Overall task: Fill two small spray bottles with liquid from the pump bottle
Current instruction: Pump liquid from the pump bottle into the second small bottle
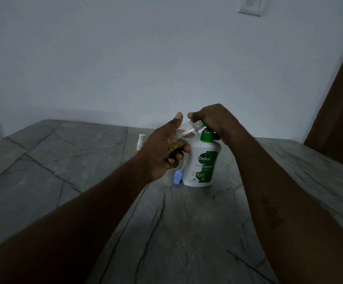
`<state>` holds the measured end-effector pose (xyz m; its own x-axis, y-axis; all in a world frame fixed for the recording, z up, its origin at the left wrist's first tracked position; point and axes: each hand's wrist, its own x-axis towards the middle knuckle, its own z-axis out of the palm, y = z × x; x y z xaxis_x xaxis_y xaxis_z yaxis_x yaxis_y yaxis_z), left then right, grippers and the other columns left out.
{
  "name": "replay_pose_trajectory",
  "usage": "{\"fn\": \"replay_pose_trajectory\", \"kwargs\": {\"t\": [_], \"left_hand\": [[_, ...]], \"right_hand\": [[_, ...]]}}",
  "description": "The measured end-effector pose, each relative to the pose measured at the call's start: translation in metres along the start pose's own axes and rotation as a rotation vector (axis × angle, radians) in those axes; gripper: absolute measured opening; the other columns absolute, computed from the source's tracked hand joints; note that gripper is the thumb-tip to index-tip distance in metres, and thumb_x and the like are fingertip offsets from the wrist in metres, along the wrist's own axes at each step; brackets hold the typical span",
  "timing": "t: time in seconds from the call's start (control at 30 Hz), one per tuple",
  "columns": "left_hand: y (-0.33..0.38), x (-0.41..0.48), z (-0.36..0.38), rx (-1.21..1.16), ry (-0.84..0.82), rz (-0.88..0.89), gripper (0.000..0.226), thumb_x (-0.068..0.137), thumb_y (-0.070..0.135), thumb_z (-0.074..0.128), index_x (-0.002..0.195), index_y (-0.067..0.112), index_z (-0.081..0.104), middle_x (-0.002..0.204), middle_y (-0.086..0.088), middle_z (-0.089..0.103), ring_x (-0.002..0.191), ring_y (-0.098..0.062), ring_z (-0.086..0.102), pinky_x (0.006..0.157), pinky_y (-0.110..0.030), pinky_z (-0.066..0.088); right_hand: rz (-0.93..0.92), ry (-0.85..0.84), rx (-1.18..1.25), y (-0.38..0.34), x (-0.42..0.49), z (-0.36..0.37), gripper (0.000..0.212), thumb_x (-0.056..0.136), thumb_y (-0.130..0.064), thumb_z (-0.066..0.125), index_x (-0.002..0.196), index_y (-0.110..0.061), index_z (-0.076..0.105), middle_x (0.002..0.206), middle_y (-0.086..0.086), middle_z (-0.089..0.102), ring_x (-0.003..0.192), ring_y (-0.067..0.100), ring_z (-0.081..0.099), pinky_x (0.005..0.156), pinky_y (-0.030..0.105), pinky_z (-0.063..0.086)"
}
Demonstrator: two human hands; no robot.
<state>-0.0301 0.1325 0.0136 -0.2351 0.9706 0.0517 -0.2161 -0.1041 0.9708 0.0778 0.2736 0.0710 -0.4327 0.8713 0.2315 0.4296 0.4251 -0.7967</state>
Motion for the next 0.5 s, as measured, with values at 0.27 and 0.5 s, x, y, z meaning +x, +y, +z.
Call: {"fn": "replay_pose_trajectory", "kwargs": {"t": [0.27,0.5], "left_hand": [[0.002,0.0007,0.0004,-0.001,0.001,0.022,0.076,0.093,0.069,0.049,0.128,0.003,0.063,0.067,-0.003,0.062,0.05,-0.01,0.044,0.05,-0.023,0.026],[0.0027,0.0005,0.001,-0.017,-0.006,0.01,0.076,0.091,0.07,0.051,0.128,0.005,0.063,0.068,-0.004,0.061,0.051,-0.011,0.043,0.044,-0.02,0.028]], "right_hand": [[-0.14,0.072,-0.09,-0.0027,0.0014,-0.0057,0.041,0.09,-0.052,0.07,0.092,-0.011,0.078,0.08,0.003,0.069,0.069,0.019,0.061,0.066,0.032,0.051],[-0.109,0.055,-0.069,-0.0033,-0.0002,-0.0058,0.04,0.089,-0.049,0.072,0.093,-0.009,0.077,0.075,0.003,0.067,0.061,0.017,0.058,0.055,0.027,0.045]]}}
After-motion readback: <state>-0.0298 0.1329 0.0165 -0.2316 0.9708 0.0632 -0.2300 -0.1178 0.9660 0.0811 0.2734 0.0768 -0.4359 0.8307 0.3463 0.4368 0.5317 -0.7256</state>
